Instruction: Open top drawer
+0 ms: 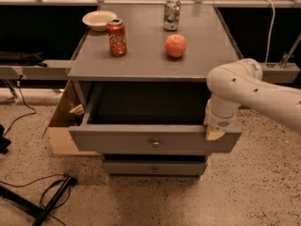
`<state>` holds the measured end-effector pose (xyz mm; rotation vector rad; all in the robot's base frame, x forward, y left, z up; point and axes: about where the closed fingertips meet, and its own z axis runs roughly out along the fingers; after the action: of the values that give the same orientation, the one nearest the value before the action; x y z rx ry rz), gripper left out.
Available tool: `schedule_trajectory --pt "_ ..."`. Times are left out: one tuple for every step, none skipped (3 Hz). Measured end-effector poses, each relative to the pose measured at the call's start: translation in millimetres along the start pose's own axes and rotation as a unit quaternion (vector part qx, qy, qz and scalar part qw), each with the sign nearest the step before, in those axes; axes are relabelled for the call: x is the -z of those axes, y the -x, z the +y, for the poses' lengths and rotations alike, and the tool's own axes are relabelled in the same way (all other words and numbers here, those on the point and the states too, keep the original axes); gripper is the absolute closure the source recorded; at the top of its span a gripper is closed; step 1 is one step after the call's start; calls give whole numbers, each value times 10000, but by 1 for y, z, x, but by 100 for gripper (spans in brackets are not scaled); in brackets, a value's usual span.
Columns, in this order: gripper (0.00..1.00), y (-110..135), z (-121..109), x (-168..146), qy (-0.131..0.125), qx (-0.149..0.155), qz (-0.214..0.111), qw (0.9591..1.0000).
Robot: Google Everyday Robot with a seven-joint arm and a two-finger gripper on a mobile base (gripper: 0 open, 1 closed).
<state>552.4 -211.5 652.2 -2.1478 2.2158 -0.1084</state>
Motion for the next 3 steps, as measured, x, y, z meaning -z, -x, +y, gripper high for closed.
schedule_trajectory --pt "100 0 0 0 0 0 0 10000" --pt "100 -2 8 2 52 71 -34 10000" --pt "100 -2 8 2 52 71 -34 10000"
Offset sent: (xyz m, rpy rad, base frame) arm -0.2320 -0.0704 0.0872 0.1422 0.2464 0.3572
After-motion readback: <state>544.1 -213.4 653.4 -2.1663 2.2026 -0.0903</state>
